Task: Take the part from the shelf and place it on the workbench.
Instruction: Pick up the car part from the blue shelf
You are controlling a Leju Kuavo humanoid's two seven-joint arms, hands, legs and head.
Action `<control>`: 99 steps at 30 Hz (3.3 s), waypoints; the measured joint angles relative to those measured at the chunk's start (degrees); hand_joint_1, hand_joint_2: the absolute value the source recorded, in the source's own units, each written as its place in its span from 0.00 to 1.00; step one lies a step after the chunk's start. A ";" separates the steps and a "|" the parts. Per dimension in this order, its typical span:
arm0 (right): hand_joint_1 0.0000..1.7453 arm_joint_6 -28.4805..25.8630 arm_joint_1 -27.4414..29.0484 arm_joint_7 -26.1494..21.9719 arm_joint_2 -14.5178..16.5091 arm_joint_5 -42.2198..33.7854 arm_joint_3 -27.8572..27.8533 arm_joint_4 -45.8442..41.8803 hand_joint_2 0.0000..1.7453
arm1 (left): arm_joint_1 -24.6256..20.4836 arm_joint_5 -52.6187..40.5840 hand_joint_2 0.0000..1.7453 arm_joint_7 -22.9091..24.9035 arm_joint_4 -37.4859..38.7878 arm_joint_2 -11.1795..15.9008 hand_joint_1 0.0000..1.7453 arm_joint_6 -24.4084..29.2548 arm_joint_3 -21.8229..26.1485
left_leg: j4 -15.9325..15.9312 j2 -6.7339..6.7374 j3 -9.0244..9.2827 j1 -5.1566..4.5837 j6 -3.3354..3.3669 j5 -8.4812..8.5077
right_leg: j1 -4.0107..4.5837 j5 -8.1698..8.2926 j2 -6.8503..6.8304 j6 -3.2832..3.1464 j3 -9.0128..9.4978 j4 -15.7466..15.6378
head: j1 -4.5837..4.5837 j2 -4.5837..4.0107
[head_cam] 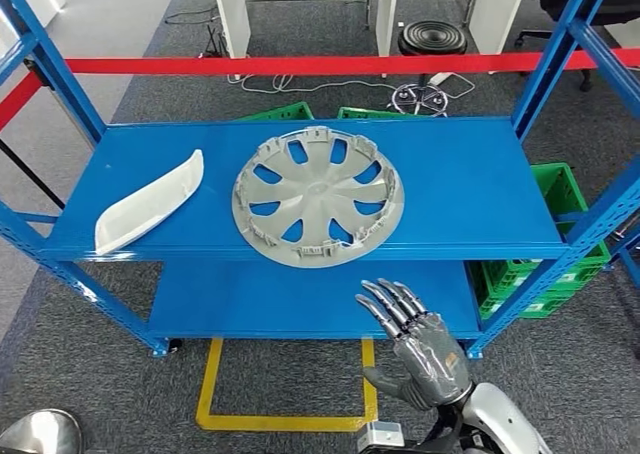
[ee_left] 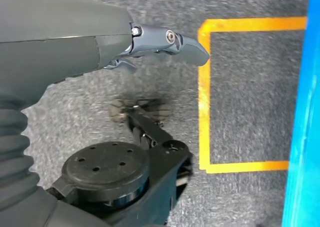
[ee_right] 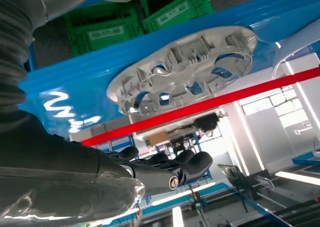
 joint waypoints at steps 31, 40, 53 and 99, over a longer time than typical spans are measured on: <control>0.00 1.18 -2.18 2.68 -2.46 1.36 4.60 0.78 1.00 | -3.89 -7.92 0.00 -3.56 3.50 -0.58 0.00 -1.25 6.97 | -7.01 -0.01 11.05 -1.53 1.85 -6.90 | 2.08 7.79 -0.55 -0.76 -7.88 0.50 | 0.37 0.00; 0.00 2.02 -2.76 3.56 -2.46 1.30 5.34 1.67 1.00 | -4.36 -9.29 0.00 -4.48 3.75 -0.58 0.00 -1.54 7.80 | -7.02 -0.01 11.09 -1.62 1.77 -6.81 | 2.01 8.01 -0.58 -0.71 -7.70 0.29 | 0.38 0.00; 0.00 2.40 -3.05 3.86 -2.45 1.77 5.56 2.02 1.00 | -4.58 -10.27 0.00 -5.10 4.04 -0.57 0.00 -2.02 8.29 | -7.00 -0.01 11.06 -1.64 1.80 -6.83 | 1.98 8.03 -0.58 -0.67 -7.69 0.20 | 0.38 0.00; 0.00 8.49 -13.49 6.48 1.66 1.75 11.52 15.87 1.00 | -7.11 -13.06 0.00 -7.53 11.85 -0.18 0.00 2.78 6.21 | -5.37 0.12 2.41 -0.29 0.53 -0.34 | 1.00 3.08 -0.09 -1.88 -2.85 -0.75 | 0.55 0.01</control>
